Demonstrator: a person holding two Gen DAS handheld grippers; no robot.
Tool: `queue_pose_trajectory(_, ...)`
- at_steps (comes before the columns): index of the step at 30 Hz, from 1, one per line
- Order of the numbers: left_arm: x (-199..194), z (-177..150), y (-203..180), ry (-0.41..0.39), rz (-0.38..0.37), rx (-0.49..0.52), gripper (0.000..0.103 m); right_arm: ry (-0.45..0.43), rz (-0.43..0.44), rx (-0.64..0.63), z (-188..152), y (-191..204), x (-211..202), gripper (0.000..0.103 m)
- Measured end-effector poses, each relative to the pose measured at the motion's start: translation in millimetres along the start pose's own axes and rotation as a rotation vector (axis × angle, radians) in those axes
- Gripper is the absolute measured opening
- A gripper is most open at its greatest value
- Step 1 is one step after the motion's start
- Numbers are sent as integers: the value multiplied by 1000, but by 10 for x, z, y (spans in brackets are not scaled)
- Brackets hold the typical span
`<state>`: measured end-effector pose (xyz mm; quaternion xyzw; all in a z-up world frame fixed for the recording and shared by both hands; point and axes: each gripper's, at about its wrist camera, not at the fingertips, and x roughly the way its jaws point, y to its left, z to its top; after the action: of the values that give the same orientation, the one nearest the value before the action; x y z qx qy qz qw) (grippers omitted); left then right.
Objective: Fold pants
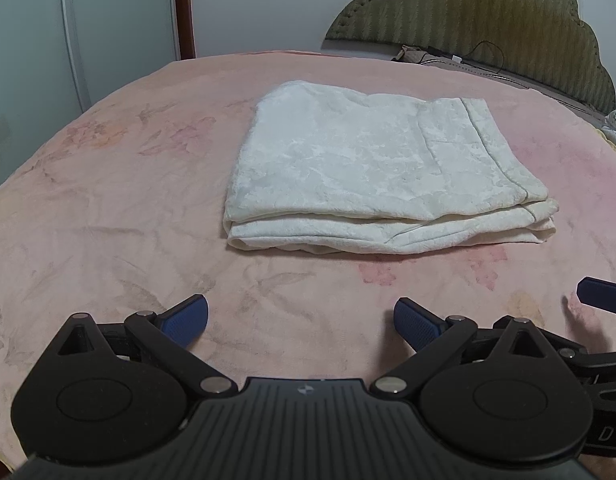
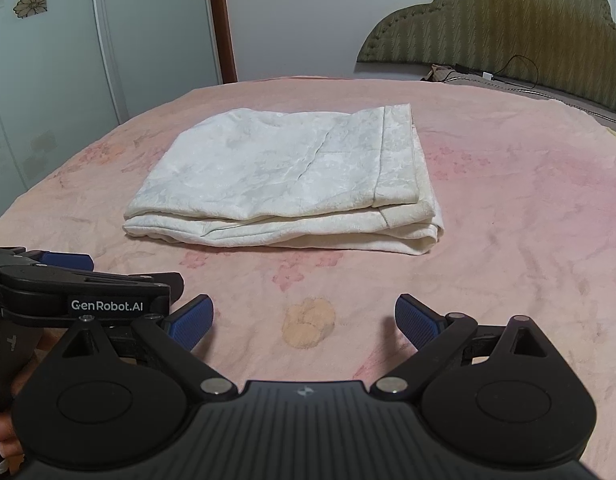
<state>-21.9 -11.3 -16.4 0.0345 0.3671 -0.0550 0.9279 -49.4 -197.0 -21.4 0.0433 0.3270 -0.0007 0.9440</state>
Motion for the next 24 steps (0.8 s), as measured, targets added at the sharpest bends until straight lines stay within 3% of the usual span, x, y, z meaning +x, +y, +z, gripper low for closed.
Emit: queue_pose_trajectory(24, -2, 11, 14, 8, -2, -4, 101, -5, 0, -4, 4, -25, -27, 98)
